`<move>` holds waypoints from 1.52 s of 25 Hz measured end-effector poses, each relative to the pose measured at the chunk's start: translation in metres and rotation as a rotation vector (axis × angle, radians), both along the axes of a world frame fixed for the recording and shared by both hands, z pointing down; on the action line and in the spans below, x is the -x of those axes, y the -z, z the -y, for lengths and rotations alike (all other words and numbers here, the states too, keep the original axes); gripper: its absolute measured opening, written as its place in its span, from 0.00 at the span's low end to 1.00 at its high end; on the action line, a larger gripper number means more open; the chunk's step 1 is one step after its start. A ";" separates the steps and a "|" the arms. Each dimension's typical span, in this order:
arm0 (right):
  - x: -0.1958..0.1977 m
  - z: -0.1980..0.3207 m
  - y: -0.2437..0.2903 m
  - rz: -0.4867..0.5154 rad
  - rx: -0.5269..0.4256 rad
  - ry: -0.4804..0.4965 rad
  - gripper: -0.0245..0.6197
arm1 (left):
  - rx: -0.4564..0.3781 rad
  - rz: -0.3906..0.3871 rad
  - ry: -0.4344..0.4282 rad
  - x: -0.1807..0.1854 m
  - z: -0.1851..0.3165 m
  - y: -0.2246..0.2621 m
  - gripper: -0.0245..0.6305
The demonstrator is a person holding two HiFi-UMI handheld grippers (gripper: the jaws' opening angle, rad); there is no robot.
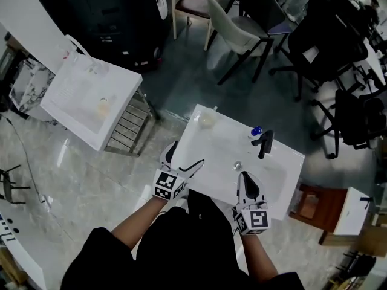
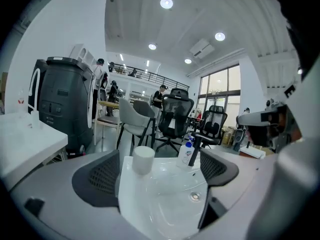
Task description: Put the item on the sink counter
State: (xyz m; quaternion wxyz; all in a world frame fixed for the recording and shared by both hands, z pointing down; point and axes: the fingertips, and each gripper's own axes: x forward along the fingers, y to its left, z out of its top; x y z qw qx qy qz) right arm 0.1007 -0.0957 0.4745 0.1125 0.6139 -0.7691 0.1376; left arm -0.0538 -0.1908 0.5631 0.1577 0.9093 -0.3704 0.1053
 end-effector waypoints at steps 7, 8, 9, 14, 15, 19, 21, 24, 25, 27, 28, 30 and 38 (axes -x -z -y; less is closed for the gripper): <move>0.022 -0.061 0.031 -0.020 -0.055 -0.071 0.09 | -0.102 -0.004 -0.058 0.025 -0.076 0.057 0.79; 0.030 -0.071 0.032 -0.021 -0.054 -0.065 0.09 | -0.108 -0.014 -0.073 0.026 -0.088 0.062 0.79; 0.037 -0.082 0.031 -0.024 -0.050 -0.060 0.09 | -0.099 -0.033 -0.080 0.027 -0.100 0.066 0.79; 0.055 -0.125 0.031 -0.031 -0.022 -0.078 0.09 | -0.076 -0.122 -0.125 0.028 -0.153 0.089 0.77; 0.057 -0.132 0.033 -0.035 -0.020 -0.077 0.09 | -0.089 -0.133 -0.146 0.027 -0.165 0.096 0.74; 0.072 -0.138 0.040 -0.056 -0.033 -0.046 0.09 | -0.145 -0.197 -0.223 0.029 -0.200 0.122 0.33; 0.081 -0.138 0.045 -0.056 -0.045 -0.027 0.09 | -0.143 -0.245 -0.231 0.031 -0.212 0.130 0.27; 0.094 -0.144 0.058 -0.036 -0.069 -0.007 0.09 | -0.138 -0.239 -0.195 0.040 -0.228 0.137 0.09; 0.098 -0.147 0.062 -0.032 -0.078 0.000 0.09 | -0.140 -0.233 -0.189 0.041 -0.233 0.140 0.07; 0.104 -0.152 0.069 -0.036 -0.093 0.018 0.09 | -0.134 -0.230 -0.166 0.040 -0.243 0.147 0.06; 0.106 -0.156 0.073 -0.039 -0.101 0.026 0.09 | -0.126 -0.226 -0.144 0.039 -0.247 0.151 0.06; 0.107 -0.167 0.080 -0.034 -0.119 0.036 0.09 | -0.113 -0.204 -0.091 0.037 -0.254 0.155 0.06; 0.085 -0.252 0.109 0.043 -0.148 0.018 0.09 | -0.110 -0.164 -0.002 0.001 -0.334 0.183 0.06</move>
